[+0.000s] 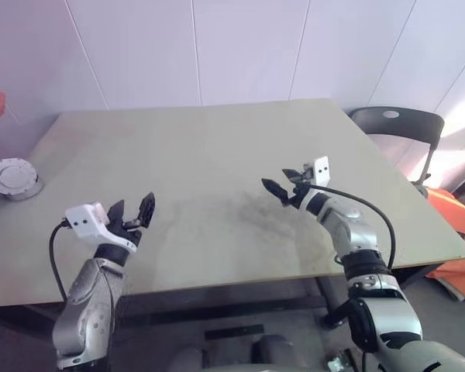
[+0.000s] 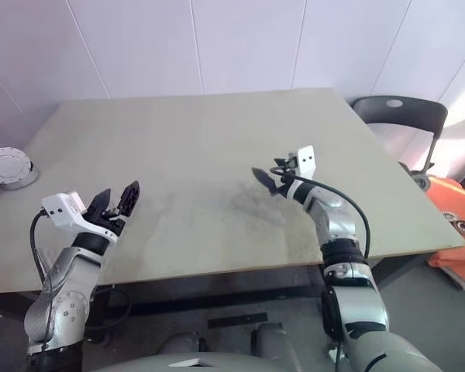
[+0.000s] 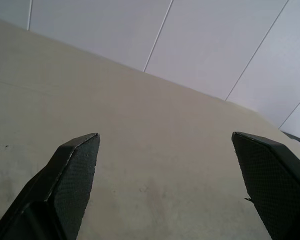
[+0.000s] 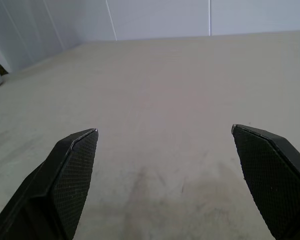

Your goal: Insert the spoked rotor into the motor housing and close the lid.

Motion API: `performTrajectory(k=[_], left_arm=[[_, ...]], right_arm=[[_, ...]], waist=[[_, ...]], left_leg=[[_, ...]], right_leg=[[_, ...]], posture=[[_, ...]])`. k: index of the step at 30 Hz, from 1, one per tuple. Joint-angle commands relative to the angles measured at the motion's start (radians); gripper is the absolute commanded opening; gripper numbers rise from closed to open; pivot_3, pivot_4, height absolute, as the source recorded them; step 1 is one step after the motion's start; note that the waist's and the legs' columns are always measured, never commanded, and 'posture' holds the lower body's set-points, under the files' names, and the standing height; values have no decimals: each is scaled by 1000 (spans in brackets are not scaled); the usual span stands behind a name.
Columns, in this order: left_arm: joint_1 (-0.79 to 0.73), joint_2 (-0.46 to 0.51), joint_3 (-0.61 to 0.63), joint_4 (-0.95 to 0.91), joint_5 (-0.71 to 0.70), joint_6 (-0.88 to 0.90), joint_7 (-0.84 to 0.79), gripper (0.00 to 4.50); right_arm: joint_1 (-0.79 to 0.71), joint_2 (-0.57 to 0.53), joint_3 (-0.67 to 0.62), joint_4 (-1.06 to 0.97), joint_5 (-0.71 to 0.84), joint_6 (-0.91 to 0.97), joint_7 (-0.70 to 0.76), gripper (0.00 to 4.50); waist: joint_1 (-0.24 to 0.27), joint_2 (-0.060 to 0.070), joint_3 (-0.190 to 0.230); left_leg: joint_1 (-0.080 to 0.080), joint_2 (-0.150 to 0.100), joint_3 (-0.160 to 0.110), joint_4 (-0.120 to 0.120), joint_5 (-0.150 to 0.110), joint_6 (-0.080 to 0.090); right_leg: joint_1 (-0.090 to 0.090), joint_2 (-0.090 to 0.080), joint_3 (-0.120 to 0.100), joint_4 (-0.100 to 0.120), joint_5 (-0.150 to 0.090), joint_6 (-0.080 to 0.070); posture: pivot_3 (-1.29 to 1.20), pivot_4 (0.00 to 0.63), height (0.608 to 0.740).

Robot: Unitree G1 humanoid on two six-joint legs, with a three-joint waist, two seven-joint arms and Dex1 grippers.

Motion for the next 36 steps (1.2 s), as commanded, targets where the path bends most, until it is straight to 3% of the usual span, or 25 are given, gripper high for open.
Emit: performTrajectory(k=[1,36], left_arm=[[-11,5,10,-47,-5,-13,0,4500],[-52,-27,-9,-18,17,-52,-3,4500]], right_arm=[[-5,-5,7,-59,9,3,11,4492],[-30,15,15,-47,-2,-5,-31,4492]], waist=[[0,0,0],[0,0,0]], left_leg=[[0,0,0,0,0,0],[0,-1,0,0,0,0]], right_leg=[[0,0,0,0,0,0],[0,0,0,0,0,0]], posture=[[0,0,740],[0,0,740]])
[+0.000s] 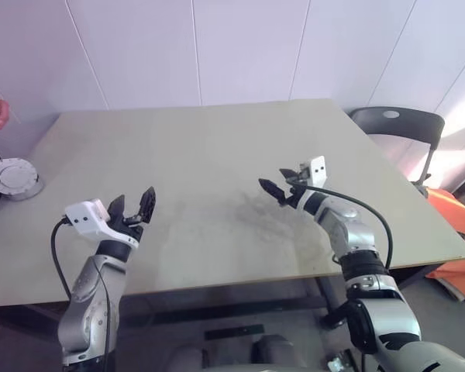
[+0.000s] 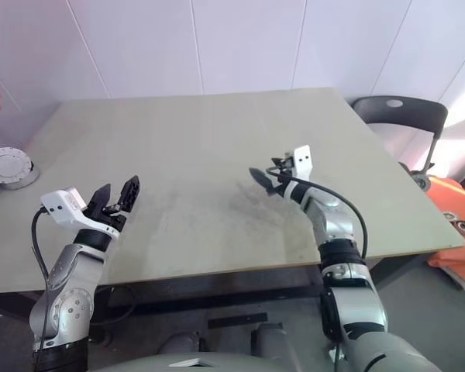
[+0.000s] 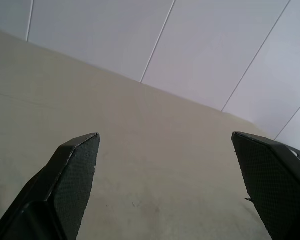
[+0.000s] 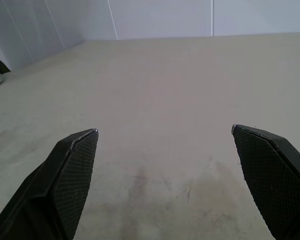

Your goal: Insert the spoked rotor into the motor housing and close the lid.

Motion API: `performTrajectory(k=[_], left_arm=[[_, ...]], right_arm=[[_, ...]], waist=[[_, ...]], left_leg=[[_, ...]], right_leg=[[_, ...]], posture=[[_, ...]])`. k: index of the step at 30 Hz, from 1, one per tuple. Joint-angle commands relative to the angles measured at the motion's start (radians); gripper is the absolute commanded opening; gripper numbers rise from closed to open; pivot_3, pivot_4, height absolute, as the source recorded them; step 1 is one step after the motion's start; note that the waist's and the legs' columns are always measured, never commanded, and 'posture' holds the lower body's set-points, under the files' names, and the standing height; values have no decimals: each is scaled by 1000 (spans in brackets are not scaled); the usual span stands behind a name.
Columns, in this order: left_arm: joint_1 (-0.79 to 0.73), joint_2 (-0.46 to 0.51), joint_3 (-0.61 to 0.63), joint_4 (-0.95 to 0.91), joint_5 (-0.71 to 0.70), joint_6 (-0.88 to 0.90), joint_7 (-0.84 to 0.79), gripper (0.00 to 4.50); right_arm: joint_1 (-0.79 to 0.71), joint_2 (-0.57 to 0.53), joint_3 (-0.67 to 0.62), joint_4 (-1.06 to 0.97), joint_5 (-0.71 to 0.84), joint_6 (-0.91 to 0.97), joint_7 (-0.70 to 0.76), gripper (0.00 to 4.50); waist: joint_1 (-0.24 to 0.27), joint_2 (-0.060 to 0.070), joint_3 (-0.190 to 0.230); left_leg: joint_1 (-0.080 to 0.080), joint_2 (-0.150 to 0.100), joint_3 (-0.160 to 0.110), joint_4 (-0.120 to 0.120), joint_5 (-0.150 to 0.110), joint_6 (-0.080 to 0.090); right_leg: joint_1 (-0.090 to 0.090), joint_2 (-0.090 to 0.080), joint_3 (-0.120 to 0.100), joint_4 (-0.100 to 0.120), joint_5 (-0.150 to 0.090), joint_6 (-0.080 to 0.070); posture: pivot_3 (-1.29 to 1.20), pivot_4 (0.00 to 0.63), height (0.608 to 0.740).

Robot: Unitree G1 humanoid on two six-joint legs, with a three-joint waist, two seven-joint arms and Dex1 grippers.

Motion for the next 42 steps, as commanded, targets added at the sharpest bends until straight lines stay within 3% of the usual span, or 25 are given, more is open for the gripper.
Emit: performTrajectory(k=[1,42], left_arm=[[-23,2,-3,-19,6,-22,-6,4500],[-78,4,-23,34,30,-18,-21,4500]], right_arm=[[-20,3,1,-30,-1,-18,-8,4492],[12,4,2,-78,13,-2,-5,4492]], waist=[[0,0,0],[0,0,0]], left_leg=[[0,0,0,0,0,0],[0,0,0,0,0,0]], right_leg=[[0,0,0,0,0,0],[0,0,0,0,0,0]], posture=[[0,0,740],[0,0,740]])
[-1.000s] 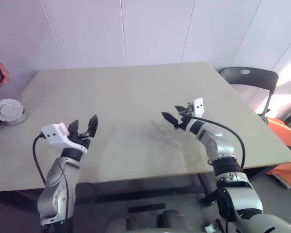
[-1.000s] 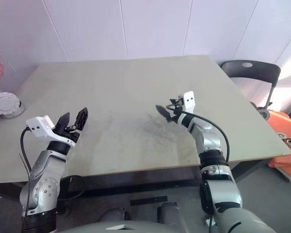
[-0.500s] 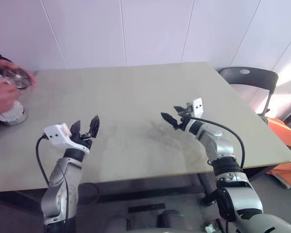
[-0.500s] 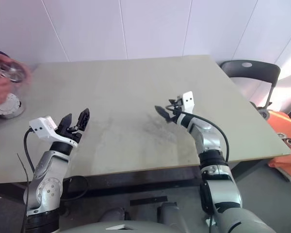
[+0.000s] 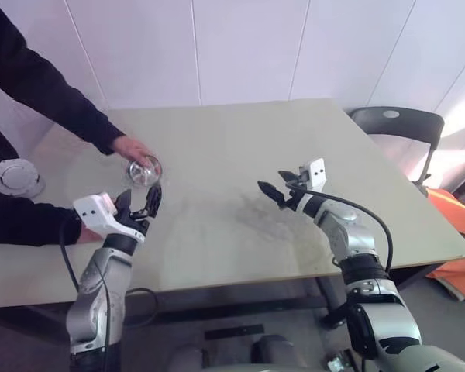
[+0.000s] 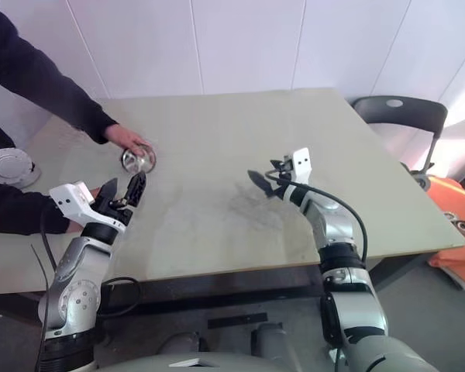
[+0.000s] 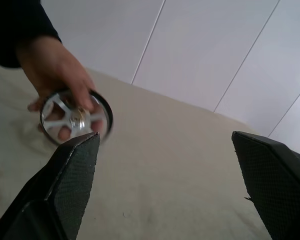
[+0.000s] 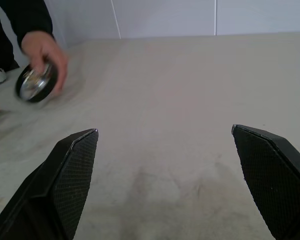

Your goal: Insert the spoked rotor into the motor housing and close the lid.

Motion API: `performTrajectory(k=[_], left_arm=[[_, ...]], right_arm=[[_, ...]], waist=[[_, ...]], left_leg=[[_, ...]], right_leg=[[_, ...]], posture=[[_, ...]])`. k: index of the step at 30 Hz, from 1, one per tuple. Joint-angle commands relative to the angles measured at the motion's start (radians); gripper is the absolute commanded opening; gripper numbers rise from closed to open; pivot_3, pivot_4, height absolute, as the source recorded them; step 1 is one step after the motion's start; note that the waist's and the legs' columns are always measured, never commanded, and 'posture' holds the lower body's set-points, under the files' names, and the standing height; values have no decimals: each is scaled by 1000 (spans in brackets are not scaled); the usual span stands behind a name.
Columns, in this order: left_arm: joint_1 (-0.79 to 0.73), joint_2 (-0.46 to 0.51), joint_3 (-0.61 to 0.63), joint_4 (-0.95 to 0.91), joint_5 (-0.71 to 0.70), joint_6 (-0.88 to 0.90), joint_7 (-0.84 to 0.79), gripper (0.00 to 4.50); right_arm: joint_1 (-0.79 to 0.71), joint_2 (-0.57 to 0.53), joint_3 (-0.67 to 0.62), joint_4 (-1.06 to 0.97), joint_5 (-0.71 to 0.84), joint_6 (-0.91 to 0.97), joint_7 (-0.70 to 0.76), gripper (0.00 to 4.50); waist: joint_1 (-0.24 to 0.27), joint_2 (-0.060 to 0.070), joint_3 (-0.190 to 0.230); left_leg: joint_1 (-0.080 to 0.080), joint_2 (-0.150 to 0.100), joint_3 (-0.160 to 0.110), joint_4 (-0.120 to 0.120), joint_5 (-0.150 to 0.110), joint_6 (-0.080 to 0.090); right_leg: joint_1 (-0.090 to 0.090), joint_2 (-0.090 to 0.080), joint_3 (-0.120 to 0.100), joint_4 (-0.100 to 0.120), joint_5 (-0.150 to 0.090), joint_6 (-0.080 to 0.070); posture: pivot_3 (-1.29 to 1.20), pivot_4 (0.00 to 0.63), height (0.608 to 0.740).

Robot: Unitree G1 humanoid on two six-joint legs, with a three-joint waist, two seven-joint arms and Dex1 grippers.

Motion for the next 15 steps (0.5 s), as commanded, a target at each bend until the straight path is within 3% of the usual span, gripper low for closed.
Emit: performTrajectory(k=[1,15], left_arm=[[-19,14,-1,-11,8,-5,-6,4500],[-1,11,0,-23,12,-14,1,4500]], right_arm=[[-20,3,-7,-35,10,-9,-6,4492],[-49,6,10,0,-1,-21,2,4492]], waist=[[0,0,0],[0,0,0]], left_leg=[[0,0,0,0,0,0],[0,0,0,0,0,0]], right_leg=[[0,0,0,0,0,0],[0,0,0,0,0,0]], posture=[[0,0,740],[0,0,740]])
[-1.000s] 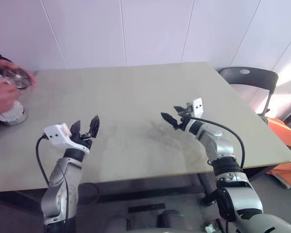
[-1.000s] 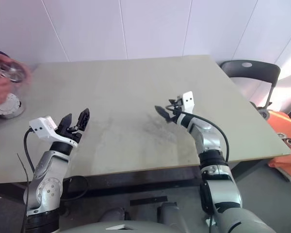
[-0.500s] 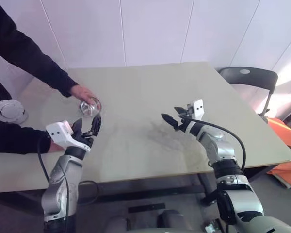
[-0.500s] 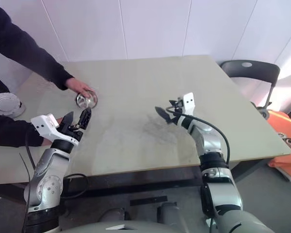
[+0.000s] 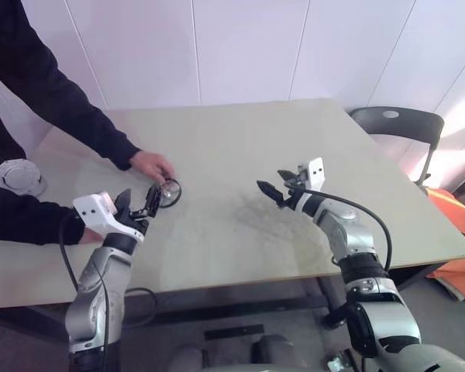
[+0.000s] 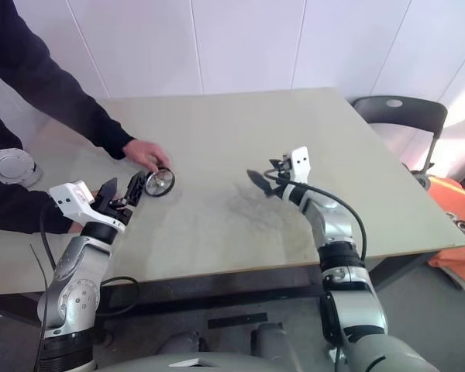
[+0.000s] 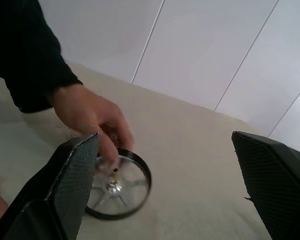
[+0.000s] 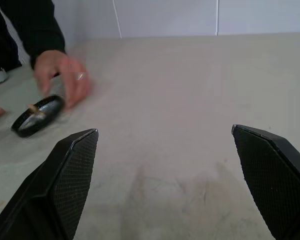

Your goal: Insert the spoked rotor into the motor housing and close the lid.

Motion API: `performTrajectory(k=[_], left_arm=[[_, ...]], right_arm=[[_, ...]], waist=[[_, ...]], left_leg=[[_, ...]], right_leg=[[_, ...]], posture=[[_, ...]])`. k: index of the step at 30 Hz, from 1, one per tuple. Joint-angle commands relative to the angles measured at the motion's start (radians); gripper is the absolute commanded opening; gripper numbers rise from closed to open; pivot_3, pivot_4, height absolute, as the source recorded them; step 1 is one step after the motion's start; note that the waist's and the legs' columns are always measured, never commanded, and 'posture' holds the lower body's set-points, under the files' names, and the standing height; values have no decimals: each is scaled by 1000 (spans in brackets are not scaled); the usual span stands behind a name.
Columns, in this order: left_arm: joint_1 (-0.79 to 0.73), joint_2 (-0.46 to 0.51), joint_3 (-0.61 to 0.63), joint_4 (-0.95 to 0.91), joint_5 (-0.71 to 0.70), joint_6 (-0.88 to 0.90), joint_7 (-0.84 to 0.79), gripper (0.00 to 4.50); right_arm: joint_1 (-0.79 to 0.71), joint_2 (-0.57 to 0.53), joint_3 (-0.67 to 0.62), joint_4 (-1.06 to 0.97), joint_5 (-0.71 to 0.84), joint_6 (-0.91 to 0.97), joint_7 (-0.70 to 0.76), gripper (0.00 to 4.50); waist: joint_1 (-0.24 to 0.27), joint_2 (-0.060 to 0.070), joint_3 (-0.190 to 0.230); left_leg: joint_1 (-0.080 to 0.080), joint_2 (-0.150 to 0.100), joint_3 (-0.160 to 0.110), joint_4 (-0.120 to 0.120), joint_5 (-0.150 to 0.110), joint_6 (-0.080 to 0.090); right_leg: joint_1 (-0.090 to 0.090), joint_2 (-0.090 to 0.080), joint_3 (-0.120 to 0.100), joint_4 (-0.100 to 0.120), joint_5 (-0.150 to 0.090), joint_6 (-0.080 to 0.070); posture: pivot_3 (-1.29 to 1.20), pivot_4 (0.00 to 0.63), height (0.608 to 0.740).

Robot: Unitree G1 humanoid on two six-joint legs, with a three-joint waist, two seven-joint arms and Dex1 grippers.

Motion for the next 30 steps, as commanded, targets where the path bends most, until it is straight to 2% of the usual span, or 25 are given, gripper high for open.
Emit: performTrajectory(k=[1,30], left_arm=[[-4,3,0,-26,11,-15,1,4500],[0,-10,-9,-26,19,-16,4,4500]], right_arm=[[-36,5,2,-9,0,-20,4,4492],[-25,6,2,-8,-2,-22,-6,4492]], waist=[[0,0,0],[0,0,0]], left_leg=[[0,0,0,0,0,0],[0,0,0,0,0,0]], right_leg=[[0,0,0,0,0,0],[0,0,0,0,0,0]], posture=[[0,0,740],[0,0,740]])
